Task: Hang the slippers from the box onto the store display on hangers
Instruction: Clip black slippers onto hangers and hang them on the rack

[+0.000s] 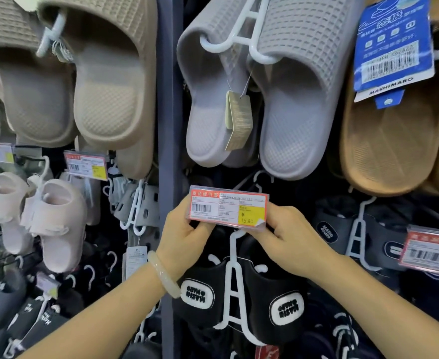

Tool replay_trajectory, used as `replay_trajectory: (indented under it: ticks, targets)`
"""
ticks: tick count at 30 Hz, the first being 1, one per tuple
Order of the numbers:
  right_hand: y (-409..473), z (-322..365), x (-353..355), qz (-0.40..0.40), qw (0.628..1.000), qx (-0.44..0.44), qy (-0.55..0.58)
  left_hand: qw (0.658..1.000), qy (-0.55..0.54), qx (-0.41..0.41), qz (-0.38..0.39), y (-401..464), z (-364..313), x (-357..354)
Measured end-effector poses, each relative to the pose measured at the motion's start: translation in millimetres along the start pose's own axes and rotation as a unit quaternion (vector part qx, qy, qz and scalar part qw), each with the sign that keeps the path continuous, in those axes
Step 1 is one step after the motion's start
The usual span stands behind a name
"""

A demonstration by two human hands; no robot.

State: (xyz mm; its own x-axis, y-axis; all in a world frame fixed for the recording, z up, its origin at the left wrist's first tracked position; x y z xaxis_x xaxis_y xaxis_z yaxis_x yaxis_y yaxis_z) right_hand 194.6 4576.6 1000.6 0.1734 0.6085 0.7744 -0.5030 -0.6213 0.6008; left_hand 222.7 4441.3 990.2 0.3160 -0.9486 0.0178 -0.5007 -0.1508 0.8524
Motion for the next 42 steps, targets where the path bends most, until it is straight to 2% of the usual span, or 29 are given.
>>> replay_trajectory:
  ticks: [3,8,12,16,20,23,25,26,28,31,42]
  targets:
    - [5.0,-10.3,4.1,-0.011,1.0,-0.015,0.002,0.999,-0.03,0.04,0.006,7.4,8.9,1.2]
    - [19.3,-53.8,-14.9,0.018,0.995,-0.096,0.036,0.987,-0.024,0.148,0.053,10.3,46.9,-11.5]
    - [34.8,-71.0,-24.3,0.035,0.992,-0.118,0.037,0.97,0.051,0.211,0.11,-0.4,76.4,-27.1]
    - [46.0,-100.4,-26.0,0.057,0.985,-0.162,0.019,0.95,0.165,0.172,0.201,1.2,81.7,-44.1]
    - [51.2,-122.2,-26.5,0.028,0.982,-0.181,-0.042,0.905,0.267,0.207,0.258,0.5,101.1,-56.3]
    - [36.7,-122.0,-18.1,-0.078,0.975,-0.171,-0.119,0.887,0.349,0.193,0.234,-0.3,110.1,-56.1]
    - [12.4,-105.3,-16.6,-0.167,0.962,-0.093,-0.197,0.891,0.367,0.173,0.205,-11.8,114.0,-53.9]
    - [-2.6,-98.0,-26.6,-0.184,0.952,-0.049,-0.239,0.894,0.371,0.16,0.195,-21.0,117.4,-52.9]
    - [-30.7,-96.6,-61.2,-0.153,0.936,-0.01,-0.317,0.89,0.39,0.136,0.193,-42.5,126.9,-52.8]
    - [-53.6,-104.2,-99.1,-0.098,0.915,-0.018,-0.39,0.879,0.416,0.124,0.194,-65.5,142.3,-56.0]
    - [-30.6,-137.8,-114.8,-0.077,0.919,-0.069,-0.379,0.837,0.484,0.141,0.215,-61.4,178.3,-73.7]
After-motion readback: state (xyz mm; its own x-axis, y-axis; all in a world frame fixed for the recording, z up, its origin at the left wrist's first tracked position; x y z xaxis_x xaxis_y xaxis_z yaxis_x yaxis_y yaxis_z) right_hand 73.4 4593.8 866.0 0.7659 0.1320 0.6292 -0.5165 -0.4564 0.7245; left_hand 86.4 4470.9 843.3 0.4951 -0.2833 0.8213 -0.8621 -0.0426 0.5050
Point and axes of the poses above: each hand's wrist, its own y-axis towards the middle knuckle, its own x-axis out of the back of the hand, z = x × y, the point moved 9 cm from there along y, towards the middle knuckle, and after that the axes turned 10 degrees about -y, right-handed, at the moved point
